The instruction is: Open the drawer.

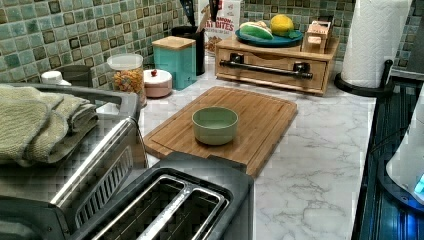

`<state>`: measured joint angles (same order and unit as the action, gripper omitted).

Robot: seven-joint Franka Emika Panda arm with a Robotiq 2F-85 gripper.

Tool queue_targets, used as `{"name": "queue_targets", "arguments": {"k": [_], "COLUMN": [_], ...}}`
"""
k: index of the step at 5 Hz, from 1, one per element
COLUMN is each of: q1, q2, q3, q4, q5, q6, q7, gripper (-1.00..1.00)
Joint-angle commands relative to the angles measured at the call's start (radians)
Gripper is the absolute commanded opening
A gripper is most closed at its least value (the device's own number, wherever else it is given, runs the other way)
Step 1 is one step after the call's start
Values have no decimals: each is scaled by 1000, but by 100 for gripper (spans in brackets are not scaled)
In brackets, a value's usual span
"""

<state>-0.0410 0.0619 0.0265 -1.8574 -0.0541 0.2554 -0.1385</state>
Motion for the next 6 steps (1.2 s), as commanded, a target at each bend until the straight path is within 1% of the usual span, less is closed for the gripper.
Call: {"name": "queue_targets", "arguments": {"k": [1, 2, 3, 4, 5, 6], "q1": [2, -13, -56, -90, -131, -158], "q2": [7, -34, -55, -53, -8, 0], "q3": [3, -6, -33, -59, -81, -97], "q4": [0, -92, -146, -165, -151, -181], "q5": [-3, -40, -33, -66, -96, -111], "q6": [0, 87, 147, 185, 216, 292], "q7": [-1, -167, -419, -609, -757, -837], "gripper": [100, 100, 100, 100, 100, 100]}}
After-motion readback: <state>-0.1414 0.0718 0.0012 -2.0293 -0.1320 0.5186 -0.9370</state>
